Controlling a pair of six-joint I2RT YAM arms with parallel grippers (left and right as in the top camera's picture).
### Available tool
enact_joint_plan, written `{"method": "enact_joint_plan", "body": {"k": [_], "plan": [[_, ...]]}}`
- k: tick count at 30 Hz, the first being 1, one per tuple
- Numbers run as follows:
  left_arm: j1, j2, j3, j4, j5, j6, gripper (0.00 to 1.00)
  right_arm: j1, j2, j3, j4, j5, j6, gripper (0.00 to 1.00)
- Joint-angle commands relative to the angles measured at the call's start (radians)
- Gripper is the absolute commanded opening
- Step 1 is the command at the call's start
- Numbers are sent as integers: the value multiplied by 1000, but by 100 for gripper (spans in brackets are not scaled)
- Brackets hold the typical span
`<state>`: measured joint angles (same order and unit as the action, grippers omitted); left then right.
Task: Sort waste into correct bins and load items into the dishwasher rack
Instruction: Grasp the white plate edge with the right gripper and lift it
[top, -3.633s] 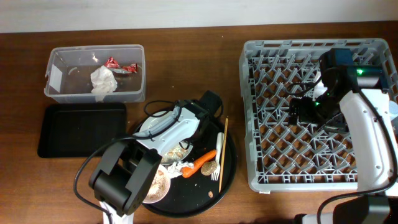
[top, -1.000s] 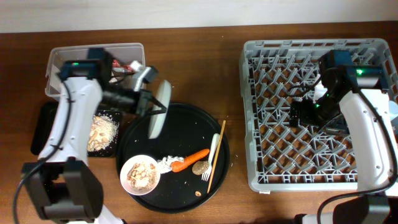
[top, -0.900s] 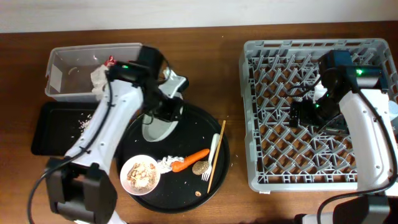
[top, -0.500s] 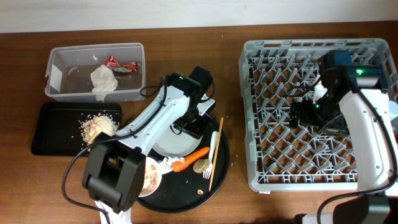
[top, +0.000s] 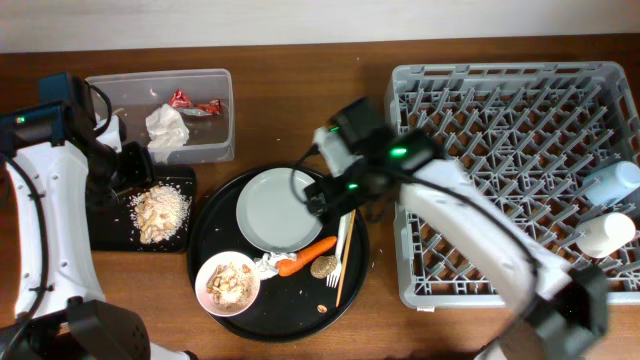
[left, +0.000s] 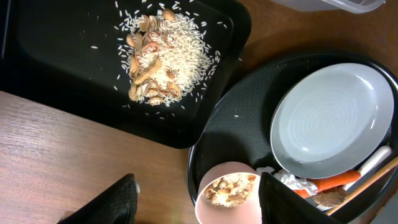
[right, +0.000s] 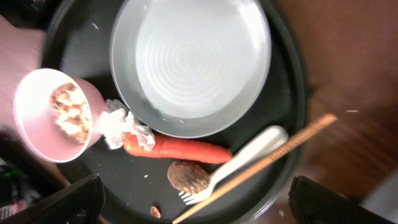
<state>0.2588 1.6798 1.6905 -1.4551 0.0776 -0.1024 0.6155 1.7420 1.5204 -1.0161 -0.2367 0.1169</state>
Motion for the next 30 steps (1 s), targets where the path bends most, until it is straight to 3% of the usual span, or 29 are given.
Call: {"method": "enact_joint_plan", "body": {"k": [1,6,7,9,10,13,14,15,18,22,23,25,27,30], "plan": [[4,-8,6,2,11,-17,63,51,155,5,60,104,116,99],[4,-8,6,3,11,-17,63,58,355,5,179,137,181,100],[4,-8,6,3,11,-17,63,58,391,5,214,137,181,95],[4,-8,6,3,11,-17,63,58,408,5,246,137,181,76],[4,-8,6,3,11,-17,63,58,408,5,254,138,181,55],[4,-8,6,3,11,-17,63,58,408,5,253,137,181,19],[4,-8,6,3,11,-17,63,58,408,5,251,138,181,15],[4,-8,6,3,11,-17,63,57,407,6,245,137,181,5],[4,-8,6,3,11,-17,64,51,343,10,229,193,181,4],[4,-8,6,3,11,-17,64,-73,74,102,113,380,169,4],[4,-8,6,3,11,-17,64,-157,-57,102,116,530,93,4],[4,-8,6,3,11,-17,64,-235,-143,102,115,708,14,4],[4,-8,6,3,11,-17,64,-377,-192,102,132,1033,-37,4],[4,-8,6,2,12,-18,64,-520,-178,101,217,1347,-43,4]]}}
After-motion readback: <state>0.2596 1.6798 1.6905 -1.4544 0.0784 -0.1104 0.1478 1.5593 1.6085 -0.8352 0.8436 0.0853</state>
